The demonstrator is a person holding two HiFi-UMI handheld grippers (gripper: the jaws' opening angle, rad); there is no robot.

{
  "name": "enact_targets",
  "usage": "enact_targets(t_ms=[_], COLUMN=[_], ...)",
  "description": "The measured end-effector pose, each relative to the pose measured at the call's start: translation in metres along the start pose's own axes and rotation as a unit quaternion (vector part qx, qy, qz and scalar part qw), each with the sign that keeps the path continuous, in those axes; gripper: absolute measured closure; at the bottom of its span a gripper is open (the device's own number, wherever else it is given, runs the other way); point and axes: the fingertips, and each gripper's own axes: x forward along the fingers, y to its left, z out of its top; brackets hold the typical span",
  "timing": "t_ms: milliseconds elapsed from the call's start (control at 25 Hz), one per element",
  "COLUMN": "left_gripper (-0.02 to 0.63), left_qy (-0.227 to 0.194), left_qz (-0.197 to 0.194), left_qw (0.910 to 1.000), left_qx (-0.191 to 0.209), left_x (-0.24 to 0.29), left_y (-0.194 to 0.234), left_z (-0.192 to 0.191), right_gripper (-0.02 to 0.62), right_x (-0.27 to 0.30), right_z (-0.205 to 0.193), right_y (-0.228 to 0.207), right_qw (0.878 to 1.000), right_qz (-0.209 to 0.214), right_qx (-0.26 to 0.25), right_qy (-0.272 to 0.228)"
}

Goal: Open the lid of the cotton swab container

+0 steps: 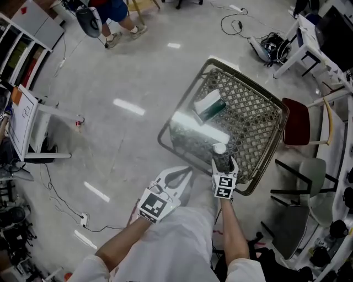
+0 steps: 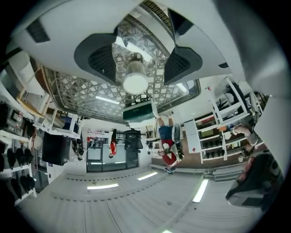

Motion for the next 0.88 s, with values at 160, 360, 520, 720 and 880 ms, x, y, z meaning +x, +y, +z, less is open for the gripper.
enact_targets(t_ms=[160, 360, 520, 720, 880], left_gripper=[0.602, 0.603, 0.602, 0.601, 0.603], left_qy=[0.008, 0.007, 0.014, 0.025, 0.028], left_qz=[0.002, -0.010, -0.001, 0.018, 0.024], left_qw=[1.0000, 0.9999, 0.9999, 0.9995, 0.9993], left_qx=[-0.001, -0.009, -0.004, -0.007, -0.009], left_x=[0.002, 0.000, -0.001, 0.004, 0.006], left_y=[0.002, 0.001, 0.003, 0.012, 0.012], left_z=[-0.006, -0.010, -0.014, -0.022, -0.022], right_gripper=[0.291, 0.291, 0.291, 0.293, 0.295], right_x=[0.025, 0.048, 0.061, 0.076, 0.081], right_z=[-0.014, -0.029, -0.035, -0.043, -0.047], right_y=[-0.003, -0.003, -0.009, -0.011, -0.016], right_qw=[1.000, 0.998, 0.997, 0.997, 0.996], right_qz=[-0.006, -0.017, -0.025, -0.013, -0.005], right_qx=[0.017, 0.025, 0.040, 0.039, 0.049], right_qy=[0.021, 0.046, 0.055, 0.070, 0.074])
